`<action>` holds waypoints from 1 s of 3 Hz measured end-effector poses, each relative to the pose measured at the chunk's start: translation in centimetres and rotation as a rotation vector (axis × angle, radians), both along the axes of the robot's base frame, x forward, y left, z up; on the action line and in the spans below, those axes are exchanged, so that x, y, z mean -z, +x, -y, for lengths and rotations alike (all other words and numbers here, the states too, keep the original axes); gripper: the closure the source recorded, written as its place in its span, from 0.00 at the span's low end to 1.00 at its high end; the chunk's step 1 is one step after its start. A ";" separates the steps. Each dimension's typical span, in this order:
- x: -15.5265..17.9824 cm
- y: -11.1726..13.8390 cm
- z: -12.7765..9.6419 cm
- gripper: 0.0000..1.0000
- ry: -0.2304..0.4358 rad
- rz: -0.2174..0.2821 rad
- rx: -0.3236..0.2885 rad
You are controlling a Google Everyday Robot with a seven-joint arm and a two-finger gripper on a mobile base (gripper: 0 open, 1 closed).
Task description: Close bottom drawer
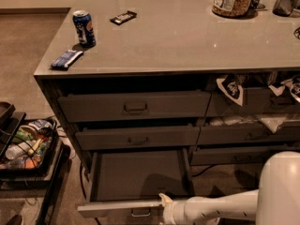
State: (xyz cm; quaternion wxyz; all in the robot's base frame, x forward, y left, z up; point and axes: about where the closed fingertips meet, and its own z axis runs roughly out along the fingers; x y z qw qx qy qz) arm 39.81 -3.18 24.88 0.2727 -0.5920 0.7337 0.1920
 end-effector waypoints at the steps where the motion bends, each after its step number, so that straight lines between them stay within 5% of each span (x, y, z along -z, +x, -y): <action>1: 2.2 -0.2 1.0 0.00 0.006 -0.035 0.032; 2: 2.3 -0.2 1.0 0.00 0.006 -0.035 0.032; 3: 2.3 -0.2 1.0 0.18 0.006 -0.035 0.032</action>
Offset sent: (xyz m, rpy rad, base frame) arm -0.0008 -0.0151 -0.0346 -0.0035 0.0595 -0.0448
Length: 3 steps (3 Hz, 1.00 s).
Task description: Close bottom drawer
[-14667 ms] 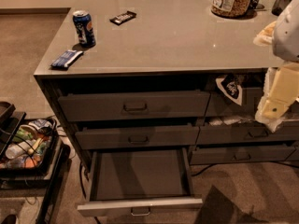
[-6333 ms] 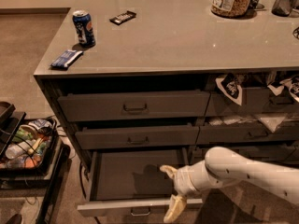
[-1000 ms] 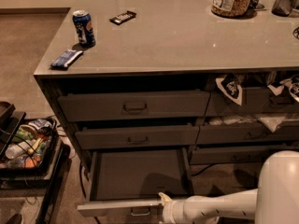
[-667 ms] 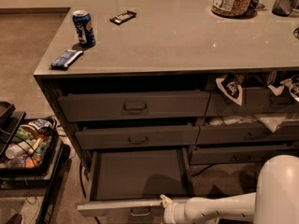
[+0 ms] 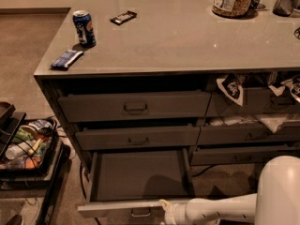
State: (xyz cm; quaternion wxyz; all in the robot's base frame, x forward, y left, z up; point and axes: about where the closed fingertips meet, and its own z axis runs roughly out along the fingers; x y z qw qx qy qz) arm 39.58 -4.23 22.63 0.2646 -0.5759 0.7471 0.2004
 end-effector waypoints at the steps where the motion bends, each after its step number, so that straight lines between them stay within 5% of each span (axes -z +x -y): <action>1: 0.0 0.0 0.0 0.42 0.000 0.000 0.000; 3: 0.3 0.1 -0.2 0.88 0.000 0.028 0.003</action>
Offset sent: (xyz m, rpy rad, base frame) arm 0.0000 0.0000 0.0000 0.0000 0.0000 0.0000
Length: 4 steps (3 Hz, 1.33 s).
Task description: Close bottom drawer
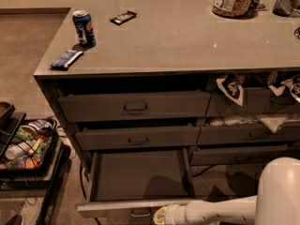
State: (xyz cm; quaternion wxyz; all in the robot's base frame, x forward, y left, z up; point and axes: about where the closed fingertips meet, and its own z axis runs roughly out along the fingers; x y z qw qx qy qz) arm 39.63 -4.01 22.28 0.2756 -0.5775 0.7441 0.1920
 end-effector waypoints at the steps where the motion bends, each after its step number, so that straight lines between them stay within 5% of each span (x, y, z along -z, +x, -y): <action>1: 1.2 1.3 0.2 1.00 -0.003 0.066 0.034; 4: 2.0 5.3 -0.1 1.00 -0.149 0.170 0.037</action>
Offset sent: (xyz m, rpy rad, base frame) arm 0.0531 -0.0052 -0.0305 -0.0824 -0.1631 -0.0738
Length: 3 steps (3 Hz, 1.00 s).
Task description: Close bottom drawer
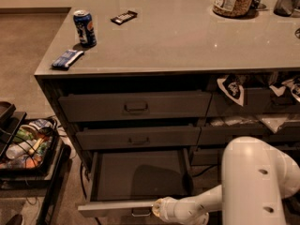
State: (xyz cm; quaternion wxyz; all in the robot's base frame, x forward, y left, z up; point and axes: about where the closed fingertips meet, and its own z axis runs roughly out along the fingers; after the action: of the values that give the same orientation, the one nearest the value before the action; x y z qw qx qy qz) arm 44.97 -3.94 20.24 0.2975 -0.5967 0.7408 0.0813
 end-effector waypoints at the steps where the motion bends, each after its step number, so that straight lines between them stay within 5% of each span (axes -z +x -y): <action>1: 0.2 1.1 -0.1 1.00 -0.021 -0.003 -0.004; 3: 0.8 1.6 0.2 1.00 0.028 -0.060 0.023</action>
Offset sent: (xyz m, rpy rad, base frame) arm 0.0297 -0.0123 -0.0190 0.1140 0.1735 -0.0461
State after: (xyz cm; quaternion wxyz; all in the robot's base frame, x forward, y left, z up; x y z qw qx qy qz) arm 46.59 -4.11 19.39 0.2843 -0.5812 0.7550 0.1063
